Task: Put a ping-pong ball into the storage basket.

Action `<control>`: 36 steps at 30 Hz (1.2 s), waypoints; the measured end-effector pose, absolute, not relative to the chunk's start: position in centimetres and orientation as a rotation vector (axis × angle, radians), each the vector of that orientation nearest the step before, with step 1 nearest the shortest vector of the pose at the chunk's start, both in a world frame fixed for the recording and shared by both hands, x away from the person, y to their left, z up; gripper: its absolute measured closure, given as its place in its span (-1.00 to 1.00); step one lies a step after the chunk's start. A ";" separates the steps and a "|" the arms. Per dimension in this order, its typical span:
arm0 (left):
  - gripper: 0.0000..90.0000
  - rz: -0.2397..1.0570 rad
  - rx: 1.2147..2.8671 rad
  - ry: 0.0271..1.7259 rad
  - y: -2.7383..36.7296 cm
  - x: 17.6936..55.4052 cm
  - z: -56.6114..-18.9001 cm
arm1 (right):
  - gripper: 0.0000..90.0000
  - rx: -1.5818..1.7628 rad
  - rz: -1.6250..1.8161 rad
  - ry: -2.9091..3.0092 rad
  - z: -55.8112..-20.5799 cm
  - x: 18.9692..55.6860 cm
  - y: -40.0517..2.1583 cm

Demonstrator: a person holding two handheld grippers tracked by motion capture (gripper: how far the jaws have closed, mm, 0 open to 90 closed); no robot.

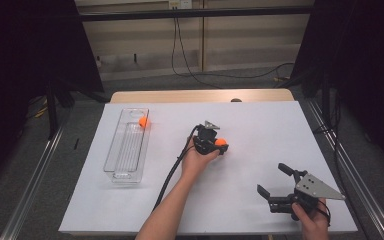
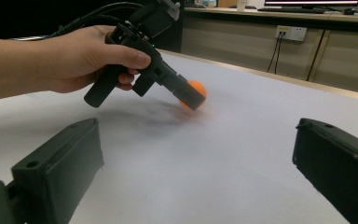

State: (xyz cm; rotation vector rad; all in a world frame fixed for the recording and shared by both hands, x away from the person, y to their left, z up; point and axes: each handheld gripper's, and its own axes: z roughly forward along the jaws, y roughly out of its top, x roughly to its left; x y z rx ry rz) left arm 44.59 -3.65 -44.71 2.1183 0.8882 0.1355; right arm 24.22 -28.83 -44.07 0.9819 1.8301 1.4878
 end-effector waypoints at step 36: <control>0.13 0.125 2.112 0.835 -1.9 42.8 -43.0 | -0.98 0.991 1.489 1.816 -44.2 24.6 -28.7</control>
